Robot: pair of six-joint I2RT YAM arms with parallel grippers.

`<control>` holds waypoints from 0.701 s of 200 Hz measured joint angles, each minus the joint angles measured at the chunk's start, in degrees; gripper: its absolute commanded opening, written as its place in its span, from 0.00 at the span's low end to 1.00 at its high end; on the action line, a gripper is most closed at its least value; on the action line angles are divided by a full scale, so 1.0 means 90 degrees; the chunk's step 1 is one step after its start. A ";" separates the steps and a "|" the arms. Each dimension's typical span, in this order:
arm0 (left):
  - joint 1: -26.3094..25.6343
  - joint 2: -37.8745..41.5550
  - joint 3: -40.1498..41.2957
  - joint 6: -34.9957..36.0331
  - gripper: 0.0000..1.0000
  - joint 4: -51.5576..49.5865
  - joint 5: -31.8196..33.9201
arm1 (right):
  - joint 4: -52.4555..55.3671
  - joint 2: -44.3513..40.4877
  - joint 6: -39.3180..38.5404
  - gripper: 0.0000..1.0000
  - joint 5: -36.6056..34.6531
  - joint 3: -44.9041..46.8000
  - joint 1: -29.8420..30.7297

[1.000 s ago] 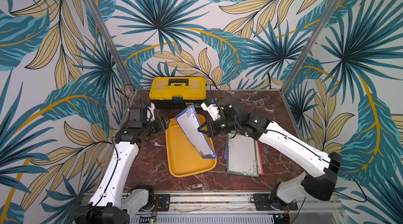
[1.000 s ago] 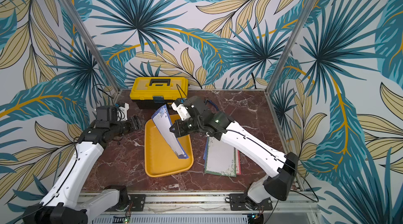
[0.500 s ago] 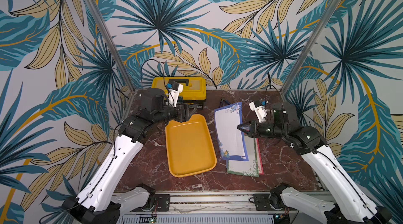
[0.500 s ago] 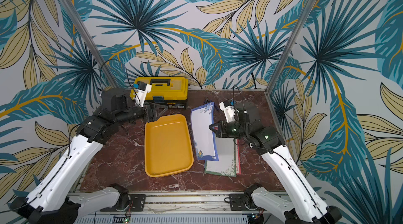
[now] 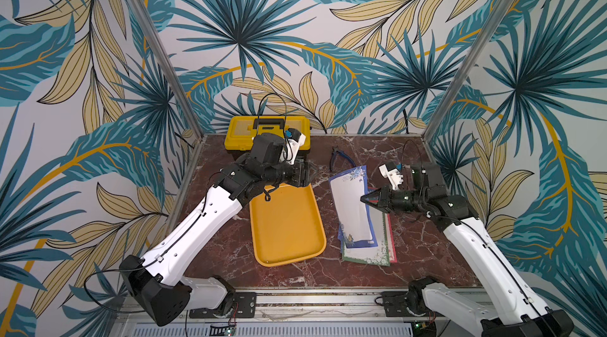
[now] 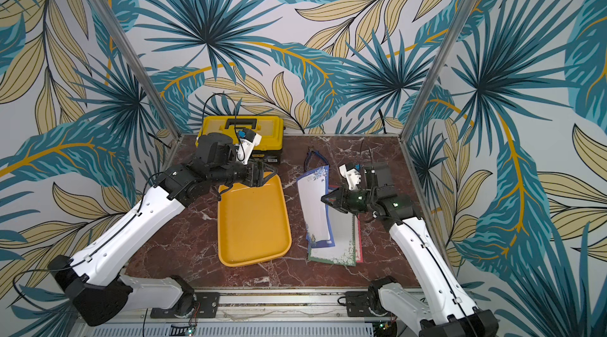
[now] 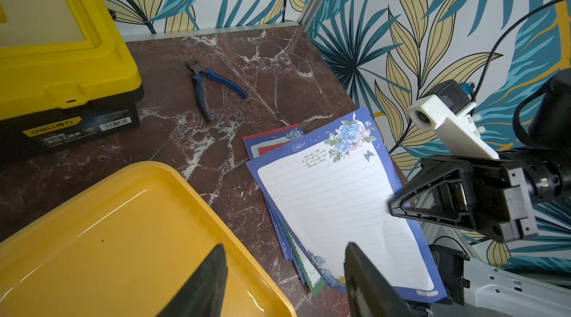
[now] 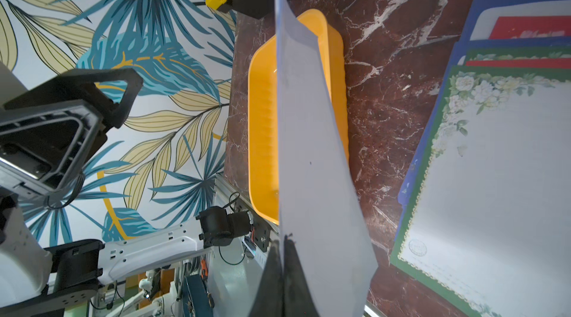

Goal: Take out the stationery paper from the storage box
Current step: Place the stationery paper at the center of the board.

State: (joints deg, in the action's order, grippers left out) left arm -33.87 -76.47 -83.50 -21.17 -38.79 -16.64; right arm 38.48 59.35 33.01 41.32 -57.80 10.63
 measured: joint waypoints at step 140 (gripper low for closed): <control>-0.0010 0.0044 0.0228 -0.0015 0.62 -0.0007 0.0236 | 0.0170 0.1139 -0.0403 0.00 -0.0661 0.1100 -0.1426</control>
State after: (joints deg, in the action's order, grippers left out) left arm -33.95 -76.07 -81.45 -21.30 -38.85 -14.52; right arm 40.01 69.60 29.39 35.38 -47.90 -2.20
